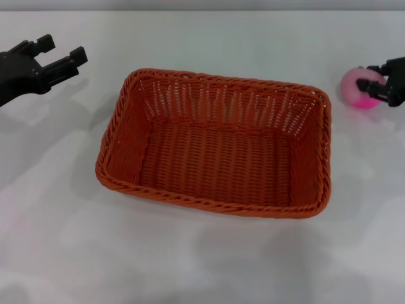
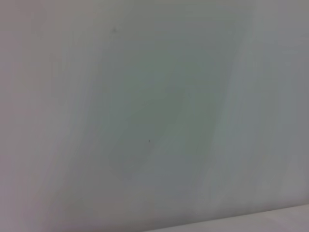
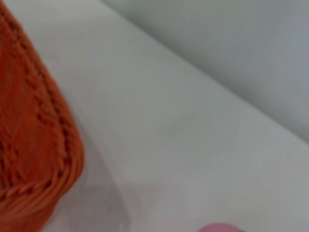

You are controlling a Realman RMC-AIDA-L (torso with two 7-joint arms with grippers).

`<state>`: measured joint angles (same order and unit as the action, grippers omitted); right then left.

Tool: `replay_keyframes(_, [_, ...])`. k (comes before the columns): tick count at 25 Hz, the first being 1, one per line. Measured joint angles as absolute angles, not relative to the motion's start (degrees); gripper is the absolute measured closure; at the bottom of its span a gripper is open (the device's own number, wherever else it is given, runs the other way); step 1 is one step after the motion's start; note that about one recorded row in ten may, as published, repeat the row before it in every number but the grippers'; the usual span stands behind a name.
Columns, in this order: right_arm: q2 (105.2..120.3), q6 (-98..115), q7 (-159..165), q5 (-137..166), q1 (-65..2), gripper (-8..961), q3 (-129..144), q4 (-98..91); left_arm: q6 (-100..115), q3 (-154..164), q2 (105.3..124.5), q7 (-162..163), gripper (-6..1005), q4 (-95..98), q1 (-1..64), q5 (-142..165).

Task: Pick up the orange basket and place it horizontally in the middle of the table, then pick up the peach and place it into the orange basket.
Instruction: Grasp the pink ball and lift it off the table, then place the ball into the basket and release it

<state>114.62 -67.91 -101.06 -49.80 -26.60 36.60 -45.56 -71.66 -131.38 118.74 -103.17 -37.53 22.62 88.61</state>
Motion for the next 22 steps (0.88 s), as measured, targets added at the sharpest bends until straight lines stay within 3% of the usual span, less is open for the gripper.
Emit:
replay_keyframes(11, [114.45,-73.75,-101.56,-65.81,-20.71,672,36.44,-56.59,-71.62,-131.49,118.74,-103.18,146,-37.51,22.41,88.40])
replay_keyframes(22, [114.67,-82.82,-102.67,-80.27,-21.18,768,39.72,-53.99,-72.00,-131.48,118.87,-103.58,146,-37.31,22.38,88.11])
